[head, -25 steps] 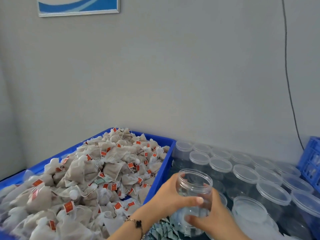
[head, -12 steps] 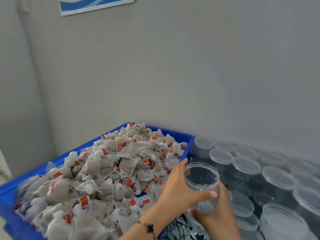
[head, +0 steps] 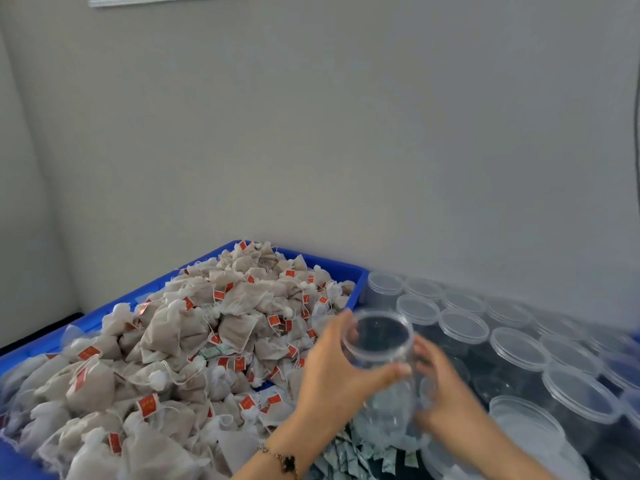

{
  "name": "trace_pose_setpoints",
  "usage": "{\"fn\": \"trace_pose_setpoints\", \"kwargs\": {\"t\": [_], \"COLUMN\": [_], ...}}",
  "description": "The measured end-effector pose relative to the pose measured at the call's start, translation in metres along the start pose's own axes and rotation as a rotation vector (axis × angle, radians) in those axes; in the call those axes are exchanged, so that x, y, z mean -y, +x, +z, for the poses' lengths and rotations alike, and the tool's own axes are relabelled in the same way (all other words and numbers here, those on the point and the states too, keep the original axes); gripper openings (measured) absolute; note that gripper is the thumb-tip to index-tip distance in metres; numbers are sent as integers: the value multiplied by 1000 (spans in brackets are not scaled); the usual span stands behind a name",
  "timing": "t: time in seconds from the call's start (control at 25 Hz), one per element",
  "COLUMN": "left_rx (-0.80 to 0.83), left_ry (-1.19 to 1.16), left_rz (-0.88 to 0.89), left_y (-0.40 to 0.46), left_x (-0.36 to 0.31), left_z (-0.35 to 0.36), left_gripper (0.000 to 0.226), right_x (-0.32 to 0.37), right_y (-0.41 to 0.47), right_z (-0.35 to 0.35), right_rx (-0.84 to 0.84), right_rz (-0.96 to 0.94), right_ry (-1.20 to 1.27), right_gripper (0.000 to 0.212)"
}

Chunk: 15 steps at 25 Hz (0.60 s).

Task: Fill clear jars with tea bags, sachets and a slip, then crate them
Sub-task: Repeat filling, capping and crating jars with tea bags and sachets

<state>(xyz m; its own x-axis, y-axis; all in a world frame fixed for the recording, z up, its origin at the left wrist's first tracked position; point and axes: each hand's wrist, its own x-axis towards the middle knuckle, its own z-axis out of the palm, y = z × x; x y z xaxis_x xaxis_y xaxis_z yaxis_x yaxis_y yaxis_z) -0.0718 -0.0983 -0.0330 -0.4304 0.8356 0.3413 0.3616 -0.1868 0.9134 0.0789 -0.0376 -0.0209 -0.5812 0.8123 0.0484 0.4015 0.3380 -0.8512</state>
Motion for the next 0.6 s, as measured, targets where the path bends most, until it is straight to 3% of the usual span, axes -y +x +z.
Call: {"fn": "trace_pose_setpoints", "kwargs": {"t": [0.12, 0.2, 0.32, 0.48, 0.6], "left_rx": [-434, -632, -721, -880, -931], "left_ry": [-19, 49, 173, 211, 156], "left_rz": [-21, -68, -179, -144, -181], "left_y": [9, 15, 19, 19, 28], "left_x": [-6, -5, -1, 1, 4], "left_z": [-24, -40, -46, -57, -68], "left_gripper": [108, 110, 108, 113, 113], "right_x": [13, 25, 45, 55, 46], "right_y": [27, 53, 107, 197, 243], "right_z": [-13, -1, 37, 103, 148], "right_rx": [-106, -87, -17, 157, 276], "right_rz": [-69, -136, -267, -343, -263], "right_ry": [-82, -188, -309, -376, -434], "right_gripper": [74, 63, 50, 50, 47]}}
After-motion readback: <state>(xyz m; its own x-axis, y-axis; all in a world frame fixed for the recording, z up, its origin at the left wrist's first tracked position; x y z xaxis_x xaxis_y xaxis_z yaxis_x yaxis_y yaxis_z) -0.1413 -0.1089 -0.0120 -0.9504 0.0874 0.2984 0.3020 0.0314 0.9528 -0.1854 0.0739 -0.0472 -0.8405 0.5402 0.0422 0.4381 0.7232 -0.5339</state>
